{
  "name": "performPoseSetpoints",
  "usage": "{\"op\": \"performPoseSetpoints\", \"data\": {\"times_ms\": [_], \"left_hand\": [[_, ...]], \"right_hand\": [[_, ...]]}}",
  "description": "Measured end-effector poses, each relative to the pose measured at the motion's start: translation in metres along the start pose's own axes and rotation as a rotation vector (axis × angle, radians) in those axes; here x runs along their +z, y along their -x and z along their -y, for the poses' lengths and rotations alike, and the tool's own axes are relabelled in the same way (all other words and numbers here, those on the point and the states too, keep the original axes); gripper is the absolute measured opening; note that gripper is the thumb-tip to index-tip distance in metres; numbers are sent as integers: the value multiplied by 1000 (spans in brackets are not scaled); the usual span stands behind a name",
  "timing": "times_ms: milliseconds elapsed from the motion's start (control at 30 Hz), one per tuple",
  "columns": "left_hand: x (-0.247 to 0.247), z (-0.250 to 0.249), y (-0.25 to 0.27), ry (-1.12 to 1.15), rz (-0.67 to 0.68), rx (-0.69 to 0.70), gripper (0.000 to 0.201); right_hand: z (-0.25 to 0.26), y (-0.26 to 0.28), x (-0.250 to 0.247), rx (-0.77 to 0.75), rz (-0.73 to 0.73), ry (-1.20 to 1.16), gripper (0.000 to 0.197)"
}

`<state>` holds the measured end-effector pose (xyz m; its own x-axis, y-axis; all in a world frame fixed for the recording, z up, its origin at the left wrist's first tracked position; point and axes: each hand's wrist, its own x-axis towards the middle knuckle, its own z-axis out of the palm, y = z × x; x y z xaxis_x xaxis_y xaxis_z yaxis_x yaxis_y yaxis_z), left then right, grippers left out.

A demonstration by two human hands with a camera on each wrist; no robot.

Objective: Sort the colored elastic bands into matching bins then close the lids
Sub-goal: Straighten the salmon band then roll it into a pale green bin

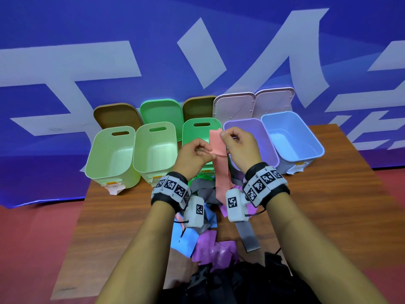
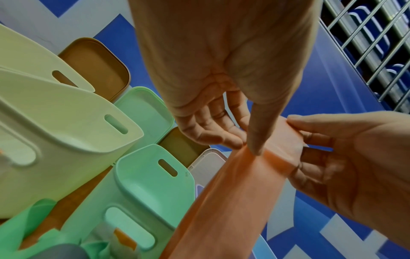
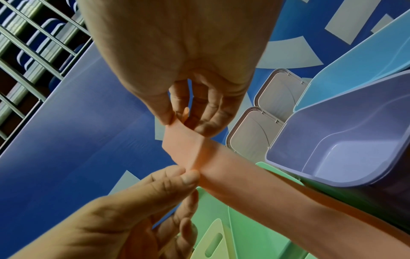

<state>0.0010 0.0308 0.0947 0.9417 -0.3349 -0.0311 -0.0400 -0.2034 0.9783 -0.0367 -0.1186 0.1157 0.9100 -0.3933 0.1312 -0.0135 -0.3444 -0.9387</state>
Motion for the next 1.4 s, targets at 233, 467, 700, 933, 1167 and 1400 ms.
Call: {"op": "performPoseSetpoints", "data": {"times_ms": [233, 467, 700, 933, 1167, 1400], "left_hand": [[-4, 1, 0, 9, 19, 49, 22], [-12, 0, -1, -8, -4, 63, 20], [-21, -15, -7, -115, -61, 165, 16], [-21, -51, -15, 44, 8, 270, 8], [-26, -58, -17, -11, -19, 300, 14], [-32, -56, -19, -22, -7, 209, 24]], "right_hand": [[-2, -1, -1, 15, -9, 53, 12], [-7, -4, -7, 13, 10, 152, 12], [2, -13, -16, -76, 84, 174, 29], [28, -26, -18, -124, 107, 46, 40], [23, -20, -14, -111, 116, -82, 31], [19, -15, -12, -58, 119, -139, 23]]}}
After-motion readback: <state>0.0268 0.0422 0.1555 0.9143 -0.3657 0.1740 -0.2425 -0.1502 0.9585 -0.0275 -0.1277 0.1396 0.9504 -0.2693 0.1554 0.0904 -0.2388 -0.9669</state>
